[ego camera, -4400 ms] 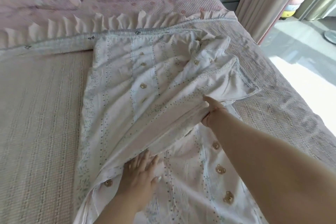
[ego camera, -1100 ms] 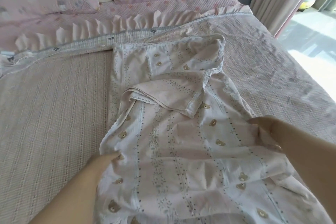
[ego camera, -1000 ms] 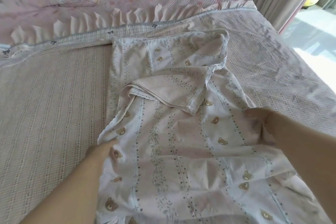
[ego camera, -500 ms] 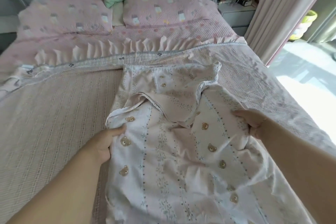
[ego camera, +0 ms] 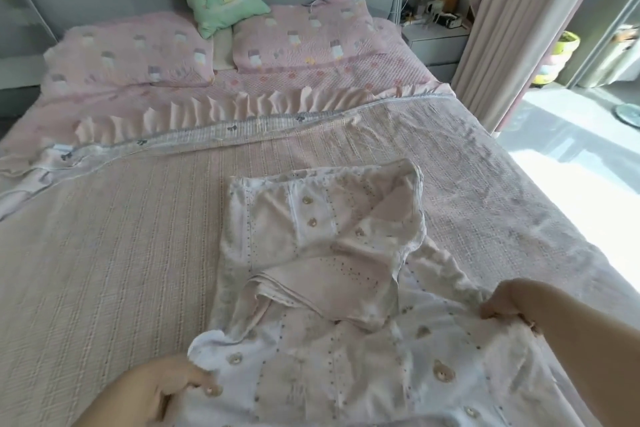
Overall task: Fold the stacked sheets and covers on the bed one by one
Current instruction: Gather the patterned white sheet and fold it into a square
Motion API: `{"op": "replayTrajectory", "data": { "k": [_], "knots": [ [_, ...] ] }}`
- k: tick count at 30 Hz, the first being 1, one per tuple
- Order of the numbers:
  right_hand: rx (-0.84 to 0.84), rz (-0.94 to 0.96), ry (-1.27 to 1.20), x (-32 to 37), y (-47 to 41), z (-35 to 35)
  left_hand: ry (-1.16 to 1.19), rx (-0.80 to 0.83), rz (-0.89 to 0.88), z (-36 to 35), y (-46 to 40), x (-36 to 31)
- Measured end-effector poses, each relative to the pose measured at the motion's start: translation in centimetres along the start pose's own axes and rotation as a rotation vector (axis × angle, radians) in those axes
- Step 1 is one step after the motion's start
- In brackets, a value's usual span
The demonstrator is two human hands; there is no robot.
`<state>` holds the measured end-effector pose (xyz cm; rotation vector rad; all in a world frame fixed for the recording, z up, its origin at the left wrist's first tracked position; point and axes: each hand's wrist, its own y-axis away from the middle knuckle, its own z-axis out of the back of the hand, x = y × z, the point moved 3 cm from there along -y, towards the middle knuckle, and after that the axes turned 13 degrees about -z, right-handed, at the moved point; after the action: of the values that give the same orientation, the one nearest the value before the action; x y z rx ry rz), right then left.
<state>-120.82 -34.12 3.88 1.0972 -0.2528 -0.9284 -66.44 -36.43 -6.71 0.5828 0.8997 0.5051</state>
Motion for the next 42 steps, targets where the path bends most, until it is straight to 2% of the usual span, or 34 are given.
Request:
{"op": "replayTrajectory", "data": {
  "k": [1,2,3,4,5,6,8,10,12,14,18,21,25,28,29,31,33,35,38,40,42],
  "knots": [
    [-0.055,0.005,0.021,0.7,-0.4,0.4,-0.037,0.088,0.012,-0.5,0.7,-2.0],
    [-0.129,0.004,0.032,1.5,-0.9,0.8,-0.107,0.069,0.103,-0.7,1.3,-4.4],
    [-0.235,0.002,-0.018,2.4,-1.8,1.4,-0.172,0.038,0.105,-0.7,1.8,-6.7],
    [-0.338,0.039,-0.144,3.5,-2.9,1.9,-0.3,0.047,0.031,-0.9,2.0,-8.5],
    [-0.387,0.102,-0.303,4.8,-3.6,2.2,-0.301,-0.012,-0.06,-1.5,2.4,-10.6],
    [-0.356,0.152,-0.458,6.3,-3.8,2.3,-0.331,0.021,-0.204,-2.5,2.5,-12.5],
    [-0.149,0.177,-0.795,9.0,-3.8,1.7,-0.065,0.134,-0.289,-6.2,1.7,-15.4],
    [0.029,0.165,-1.017,11.4,-3.8,0.9,0.16,0.298,-0.126,-9.7,0.9,-15.8],
    [0.153,0.168,-1.148,13.3,-4.1,0.1,0.292,0.392,0.037,-12.3,0.4,-14.6],
    [0.239,0.18,-1.315,14.6,-4.6,-0.3,0.416,0.406,0.089,-14.3,-0.6,-13.6],
    [0.437,0.118,-1.533,15.8,-7.1,-0.4,0.606,0.207,-0.016,-16.6,-2.7,-13.4],
    [0.524,0.126,-1.544,16.6,-8.4,0.2,0.82,0.125,-0.129,-17.3,-3.8,-14.3],
    [0.489,0.185,-1.623,17.9,-8.9,2.8,0.942,-0.021,-0.123,-15.7,-6.0,-16.0],
    [0.606,0.174,-1.747,19.2,-8.5,3.9,1.155,-0.11,-0.099,-13.3,-8.2,-16.7],
    [0.605,0.231,-1.737,19.9,-7.9,4.5,1.227,-0.124,-0.087,-12.2,-9.0,-17.1],
    [0.588,0.491,-1.734,21.7,-6.1,6.7,1.34,-0.148,-0.106,-9.4,-10.2,-18.6],
    [0.578,0.758,-1.728,23.7,-3.8,9.3,1.433,-0.174,-0.195,-6.4,-11.4,-20.6],
    [0.509,0.885,-1.585,25.1,-2.1,10.7,1.502,-0.178,-0.286,-4.1,-12.1,-21.9],
    [0.314,0.854,-1.385,24.9,-3.5,9.2,1.344,-0.051,-0.325,-3.1,-13.0,-21.2],
    [0.12,0.727,-1.264,23.2,-6.1,6.7,1.189,-0.112,-0.338,-3.4,-13.2,-19.8],
    [-0.075,0.568,-1.114,21.1,-8.6,4.3,0.89,-0.177,-0.436,-3.9,-12.7,-18.5]
  ]
}}
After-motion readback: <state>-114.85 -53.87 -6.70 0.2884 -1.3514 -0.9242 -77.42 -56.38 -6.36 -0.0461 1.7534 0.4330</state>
